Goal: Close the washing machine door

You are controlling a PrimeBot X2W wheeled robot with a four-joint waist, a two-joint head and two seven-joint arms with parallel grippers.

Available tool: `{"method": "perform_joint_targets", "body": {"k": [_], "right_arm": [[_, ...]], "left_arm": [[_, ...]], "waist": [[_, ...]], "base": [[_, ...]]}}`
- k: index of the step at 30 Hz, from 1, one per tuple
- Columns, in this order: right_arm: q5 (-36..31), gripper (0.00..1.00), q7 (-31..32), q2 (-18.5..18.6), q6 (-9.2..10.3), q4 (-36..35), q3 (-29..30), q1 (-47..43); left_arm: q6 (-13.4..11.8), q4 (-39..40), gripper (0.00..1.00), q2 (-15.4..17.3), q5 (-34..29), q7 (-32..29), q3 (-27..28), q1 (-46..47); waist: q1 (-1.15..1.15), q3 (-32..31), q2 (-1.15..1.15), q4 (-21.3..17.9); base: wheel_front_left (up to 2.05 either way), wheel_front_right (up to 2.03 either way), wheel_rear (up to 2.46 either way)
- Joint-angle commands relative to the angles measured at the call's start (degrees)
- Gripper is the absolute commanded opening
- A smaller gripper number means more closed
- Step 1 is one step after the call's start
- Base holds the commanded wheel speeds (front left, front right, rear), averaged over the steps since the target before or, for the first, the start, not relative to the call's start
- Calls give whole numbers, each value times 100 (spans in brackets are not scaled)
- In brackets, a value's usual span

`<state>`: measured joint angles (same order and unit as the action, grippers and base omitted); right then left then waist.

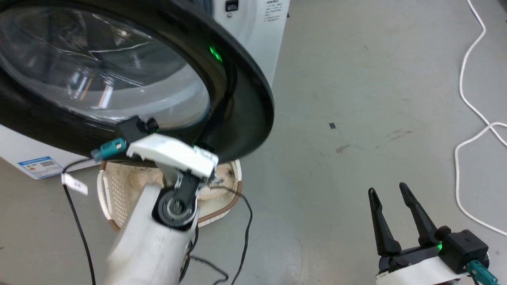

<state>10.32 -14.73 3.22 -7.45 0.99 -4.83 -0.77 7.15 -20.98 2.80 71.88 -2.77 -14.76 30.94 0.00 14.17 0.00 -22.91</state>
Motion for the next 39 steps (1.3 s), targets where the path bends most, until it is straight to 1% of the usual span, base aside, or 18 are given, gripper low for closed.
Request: {"method": "perform_joint_targets", "body": {"k": [1, 5, 9, 12, 15, 17, 20, 22, 25, 27, 28, 29, 30, 32, 35, 38, 39], "right_arm": [[40, 100, -27, -33, -3, -28, -15, 87], [82, 100, -27, -33, -3, -12, -26, 123], [65, 100, -27, -34, -3, -10, -17, 111], [16, 100, -27, -34, -3, -8, 13, 72], [-49, 100, -27, -34, -3, 3, 59, 12], [-97, 100, -27, -34, -3, 1, 87, -34], [-162, 100, -27, -34, -3, -7, 145, -107], [-185, 100, -27, -10, -3, -17, 165, -144], [-201, 100, -27, 43, -3, -25, 163, -183], [-208, 100, -27, 76, -3, -29, 148, -204], [-202, 100, -27, 93, -3, -27, 129, -214], [-198, 100, -27, 111, -3, -22, 109, -222], [-194, 100, -27, 126, -3, -17, 91, -225], [-182, 100, -27, 154, -3, -1, 30, -219], [-138, 100, -27, 189, -3, 15, -29, -206], [-84, 100, -11, 296, -3, 51, -133, -176], [-71, 48, 5, 350, -3, 62, -186, -150]], "left_arm": [[2, -41, 0, 9, 38, 40, -21, 92], [14, -331, 0, 9, 166, 171, -182, 351], [27, -431, 0, 8, 285, 209, -394, 298], [31, -315, 0, 30, 301, 185, -591, 101], [32, -51, 0, 221, 114, 255, -885, -217], [32, 142, 0, 521, -335, 461, -1185, -424], [26, 184, 0, 995, -1287, 1049, -1522, -698], [-92, 221, 0, 1214, -1829, 1390, -1645, -820], [-412, 386, 0, 1524, -2679, 1661, -1767, -956], [-730, 536, 0, 1707, -3280, 1744, -1751, -1070], [-863, 622, 0, 1743, -3504, 1761, -1715, -1160], [-1002, 754, 0, 1712, -3644, 1769, -1568, -1261], [-1119, 926, 10, 1706, -3871, 1772, -1425, -1349], [-1311, 1257, 100, 1666, -4327, 1774, -1165, -1600], [-1473, 1675, 100, 1536, -4878, 1775, -848, -2014], [-1554, 1805, 100, 1381, -5242, 1776, -736, -2385], [-1582, 1844, 100, 1318, -5335, 1776, -694, -2470]], "waist": [[0, 18, 0, -21], [0, -30, 0, 49], [0, -148, 0, 237], [0, -295, 0, 447], [0, -484, 0, 687], [0, -605, 0, 857], [0, -783, 0, 1152], [0, -862, 0, 1355], [0, -967, 0, 1639], [0, -1038, 0, 1823], [0, -1062, 0, 1906], [0, -1081, 0, 1993], [0, -1094, 0, 2069], [0, -1126, 0, 2198], [0, -1158, 0, 2364], [0, -1161, 0, 2517], [0, -1150, 0, 2561]], "base": [[0, 0, 0], [0, 0, 0], [0, 0, 0], [0, 0, 0], [0, 0, 0], [0, 0, 0], [0, 0, 0], [0, 0, 0], [0, 0, 0], [0, 0, 0], [0, 0, 0], [0, 0, 0], [0, 0, 0], [0, 0, 0], [0, 0, 0], [0, 0, 0], [0, 0, 0]]}}
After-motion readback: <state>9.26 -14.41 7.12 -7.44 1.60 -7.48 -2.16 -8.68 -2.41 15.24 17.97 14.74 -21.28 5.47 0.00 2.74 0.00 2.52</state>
